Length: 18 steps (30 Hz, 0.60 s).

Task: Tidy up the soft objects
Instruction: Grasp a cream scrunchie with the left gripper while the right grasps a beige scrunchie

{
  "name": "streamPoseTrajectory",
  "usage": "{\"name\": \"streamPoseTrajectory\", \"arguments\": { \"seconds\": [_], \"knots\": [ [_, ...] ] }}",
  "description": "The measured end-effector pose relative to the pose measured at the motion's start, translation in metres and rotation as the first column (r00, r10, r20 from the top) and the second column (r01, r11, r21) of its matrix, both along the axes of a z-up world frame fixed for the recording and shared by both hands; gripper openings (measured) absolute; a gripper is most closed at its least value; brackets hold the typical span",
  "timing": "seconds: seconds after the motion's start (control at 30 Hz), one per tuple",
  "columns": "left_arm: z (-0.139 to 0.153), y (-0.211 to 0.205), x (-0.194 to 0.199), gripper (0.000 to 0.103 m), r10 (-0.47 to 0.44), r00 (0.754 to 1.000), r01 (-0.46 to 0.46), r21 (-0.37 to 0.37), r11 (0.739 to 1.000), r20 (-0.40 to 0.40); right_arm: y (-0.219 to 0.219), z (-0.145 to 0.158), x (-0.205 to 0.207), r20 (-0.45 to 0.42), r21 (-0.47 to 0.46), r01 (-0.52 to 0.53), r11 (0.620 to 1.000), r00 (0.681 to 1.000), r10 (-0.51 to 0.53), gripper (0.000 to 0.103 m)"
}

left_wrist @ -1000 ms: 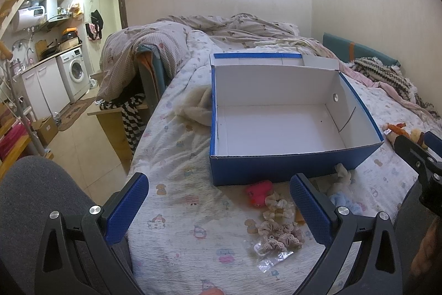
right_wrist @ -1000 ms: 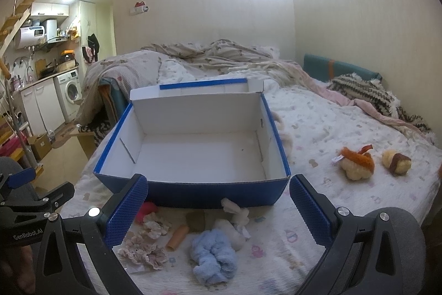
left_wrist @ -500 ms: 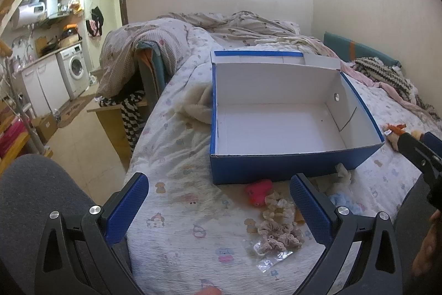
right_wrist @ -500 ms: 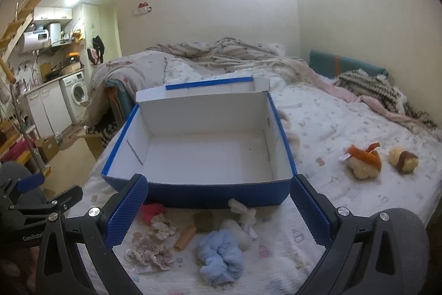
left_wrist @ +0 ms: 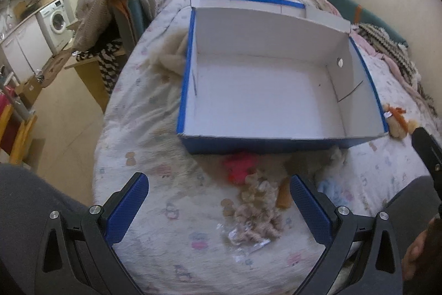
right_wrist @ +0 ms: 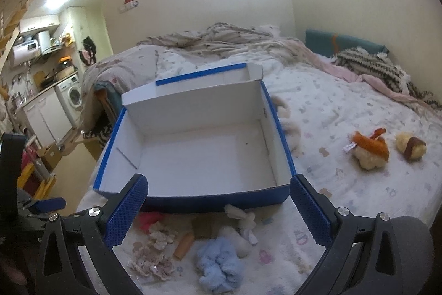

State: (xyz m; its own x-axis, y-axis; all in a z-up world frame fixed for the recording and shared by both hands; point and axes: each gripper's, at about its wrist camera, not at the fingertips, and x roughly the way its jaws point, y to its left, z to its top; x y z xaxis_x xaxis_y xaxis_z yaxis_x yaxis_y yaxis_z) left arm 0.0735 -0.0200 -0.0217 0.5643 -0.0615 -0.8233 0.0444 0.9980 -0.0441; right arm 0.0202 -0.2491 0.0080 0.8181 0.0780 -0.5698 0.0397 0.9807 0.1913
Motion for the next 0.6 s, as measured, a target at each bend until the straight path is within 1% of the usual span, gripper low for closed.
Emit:
{"name": "streamPoseTrajectory", "arguments": {
  "seconds": [0.13, 0.23, 0.3, 0.4, 0.53, 0.6],
  "knots": [
    [-0.002, -0.001, 0.008, 0.102, -0.011, 1.0, 0.01, -0.032, 0.999, -0.022, -0.005, -0.001, 0.011, -0.028, 0.015, 0.024, 1.0, 0.999, -0.024, 0.103],
    [-0.011, -0.001, 0.017, 0.102, -0.001, 0.997, -0.003, -0.042, 0.999, -0.074, -0.001, -0.007, 0.023, -0.087, -0.004, -0.026, 1.0, 0.996, 0.026, 0.103],
    [-0.02, -0.002, 0.023, 0.102, -0.008, 0.992, 0.003, -0.044, 0.999, -0.122, -0.001, -0.011, 0.025, -0.101, 0.003, -0.043, 0.999, 0.994, 0.044, 0.103],
    [-0.029, -0.002, 0.029, 0.102, -0.01, 0.987, 0.007, -0.02, 1.0, -0.159, -0.002, -0.018, 0.03, -0.133, 0.004, -0.075, 0.997, 0.988, 0.074, 0.103],
    [-0.036, 0.0, 0.031, 0.102, 0.0, 0.987, -0.002, -0.011, 1.0, -0.161, -0.007, -0.037, 0.04, -0.222, 0.046, -0.132, 0.99, 0.965, 0.139, 0.103],
    [-0.04, 0.003, 0.034, 0.102, 0.004, 0.984, -0.009, -0.026, 1.0, -0.181, -0.008, -0.046, 0.043, -0.261, 0.072, -0.162, 0.984, 0.949, 0.175, 0.103]
  ]
}}
